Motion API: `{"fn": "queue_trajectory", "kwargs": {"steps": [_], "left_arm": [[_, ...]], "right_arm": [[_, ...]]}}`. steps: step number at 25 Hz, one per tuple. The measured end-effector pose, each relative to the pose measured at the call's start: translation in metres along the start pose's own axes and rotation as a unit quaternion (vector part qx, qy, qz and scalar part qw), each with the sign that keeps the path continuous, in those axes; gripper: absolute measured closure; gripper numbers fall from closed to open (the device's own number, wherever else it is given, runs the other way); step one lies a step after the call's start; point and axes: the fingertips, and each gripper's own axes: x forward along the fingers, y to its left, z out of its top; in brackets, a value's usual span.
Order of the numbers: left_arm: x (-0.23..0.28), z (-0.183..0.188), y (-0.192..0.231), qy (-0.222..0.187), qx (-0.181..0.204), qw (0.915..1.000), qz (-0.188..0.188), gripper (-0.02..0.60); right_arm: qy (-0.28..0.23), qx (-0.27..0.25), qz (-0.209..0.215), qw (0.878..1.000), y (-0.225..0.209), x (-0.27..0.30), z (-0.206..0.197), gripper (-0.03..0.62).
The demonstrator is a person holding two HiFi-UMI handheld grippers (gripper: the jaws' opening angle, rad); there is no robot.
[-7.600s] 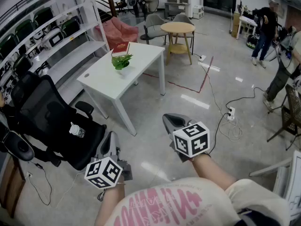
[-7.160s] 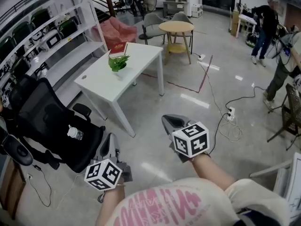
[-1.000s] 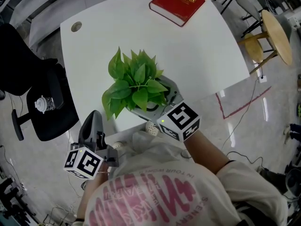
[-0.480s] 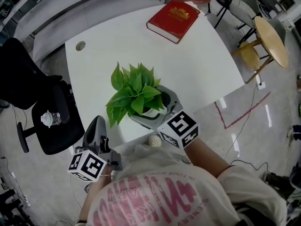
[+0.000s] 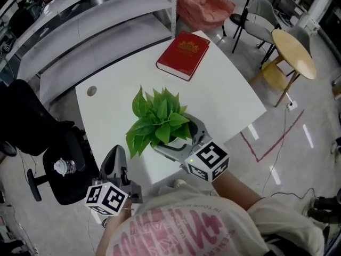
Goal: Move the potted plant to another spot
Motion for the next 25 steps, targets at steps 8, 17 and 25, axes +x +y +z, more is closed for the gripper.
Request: {"fn": "queue_trajectory", "kwargs": {"steps": [8, 17, 25], "left_arm": [[0.038, 0.010, -0.018, -0.009, -0.018, 0.9996, -0.020, 0.578], [0.033, 0.034, -0.019, 0.004, 0.000, 0.9966, -0.082, 0.578], [0.029, 0.062, -0.005, 0.029, 0.007, 0.9903, -0.136, 0.578]], "right_arm": [[-0.032, 0.006, -0.048, 0.998, -0.048, -0.031, 0.031, 0.098], [-0.065, 0.038, -0.112, 0.991, -0.049, -0.037, 0.044, 0.098], [-0.087, 0.027, -0.171, 0.981, -0.028, -0.027, 0.068, 0.098]]}}
